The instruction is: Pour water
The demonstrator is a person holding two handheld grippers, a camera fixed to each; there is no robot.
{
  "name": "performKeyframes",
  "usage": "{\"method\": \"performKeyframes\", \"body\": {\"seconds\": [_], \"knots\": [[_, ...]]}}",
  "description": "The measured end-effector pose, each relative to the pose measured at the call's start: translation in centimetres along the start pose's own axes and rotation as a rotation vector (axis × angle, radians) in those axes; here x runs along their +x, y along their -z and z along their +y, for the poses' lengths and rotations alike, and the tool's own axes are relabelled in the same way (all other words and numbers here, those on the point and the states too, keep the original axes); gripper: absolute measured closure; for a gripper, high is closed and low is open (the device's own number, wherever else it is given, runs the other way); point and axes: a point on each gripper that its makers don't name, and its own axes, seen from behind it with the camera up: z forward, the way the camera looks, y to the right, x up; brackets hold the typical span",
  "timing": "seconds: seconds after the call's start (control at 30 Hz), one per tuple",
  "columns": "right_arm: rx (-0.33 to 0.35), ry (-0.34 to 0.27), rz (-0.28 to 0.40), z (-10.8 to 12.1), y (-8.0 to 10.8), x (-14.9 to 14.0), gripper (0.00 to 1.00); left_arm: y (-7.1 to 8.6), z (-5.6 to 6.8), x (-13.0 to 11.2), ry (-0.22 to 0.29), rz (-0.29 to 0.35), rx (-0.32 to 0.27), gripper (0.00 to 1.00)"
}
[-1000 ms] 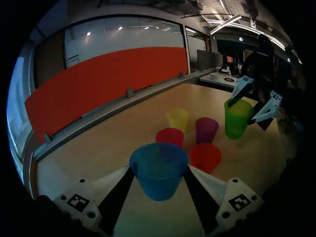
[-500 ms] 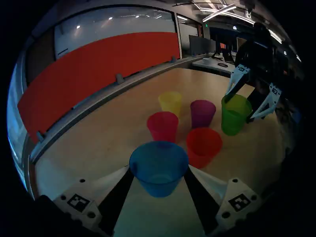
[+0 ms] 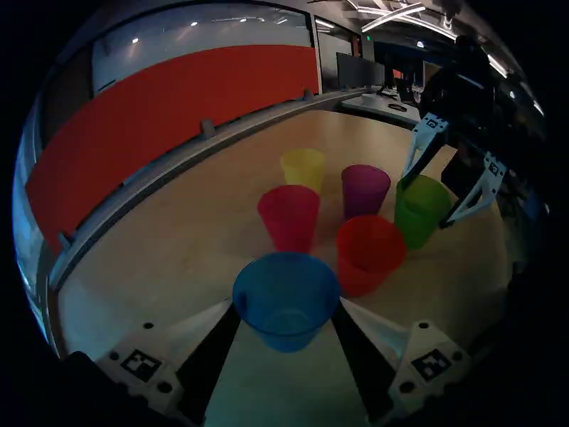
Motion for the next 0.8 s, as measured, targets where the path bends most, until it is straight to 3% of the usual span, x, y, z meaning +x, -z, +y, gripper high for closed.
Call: {"method": "performKeyframes", "body": {"seconds": [0.8], "knots": [[0.001, -0.01, -0.03, 0.1, -1.4, -0.9, 0.09, -1.1, 0.6, -1.5, -0.002, -0.012, -0.024, 0.14]]}}
